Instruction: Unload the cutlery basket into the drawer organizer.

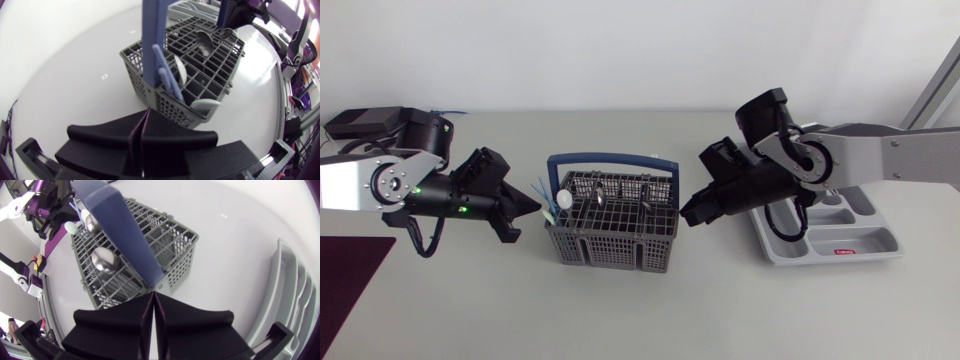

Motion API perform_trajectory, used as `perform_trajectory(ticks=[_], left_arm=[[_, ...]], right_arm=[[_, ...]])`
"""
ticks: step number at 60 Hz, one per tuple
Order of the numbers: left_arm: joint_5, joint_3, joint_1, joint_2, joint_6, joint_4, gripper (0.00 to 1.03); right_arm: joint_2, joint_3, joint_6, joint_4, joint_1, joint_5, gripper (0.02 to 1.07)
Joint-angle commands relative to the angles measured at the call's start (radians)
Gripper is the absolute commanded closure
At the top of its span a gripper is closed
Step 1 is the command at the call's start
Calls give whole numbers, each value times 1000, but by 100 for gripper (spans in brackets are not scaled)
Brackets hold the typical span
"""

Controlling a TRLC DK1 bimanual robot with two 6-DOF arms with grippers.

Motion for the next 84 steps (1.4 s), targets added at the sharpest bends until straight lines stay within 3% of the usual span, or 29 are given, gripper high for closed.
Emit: perform_trajectory(ticks=[1,23,34,44,49,54,56,58,60,66,71,76,84], left_arm=[[14,-49,-35,-45,26,-24,87],[14,-72,-94,-88,17,-41,87],[17,-63,15,-140,47,-64,87],[71,-59,106,-214,78,-125,87],[89,-62,118,-255,72,-143,86],[97,-60,119,-286,32,-142,84],[105,-57,119,-297,14,-142,83],[114,-51,121,-304,-6,-142,77],[115,-48,119,-311,-22,-142,70],[117,-42,101,-326,-51,-140,65],[117,-43,73,-343,-75,-140,46],[117,-43,52,-355,-94,-140,37],[117,-25,32,-355,-137,-142,28]], right_arm=[[-16,-16,4,23,-5,15,102],[58,59,37,71,7,67,102],[-10,-4,33,66,0,94,102],[-111,-79,12,64,-42,97,100],[-156,-116,4,61,-51,97,81],[-194,-151,-8,49,-50,99,50],[-217,-172,-9,48,-40,114,32],[-240,-191,-14,48,-30,127,17],[-263,-208,-19,46,-20,139,9],[-317,-243,-20,45,1,166,7],[-355,-267,-16,41,9,165,7],[-383,-287,-11,32,12,166,7],[-415,-309,-11,22,16,166,7]])
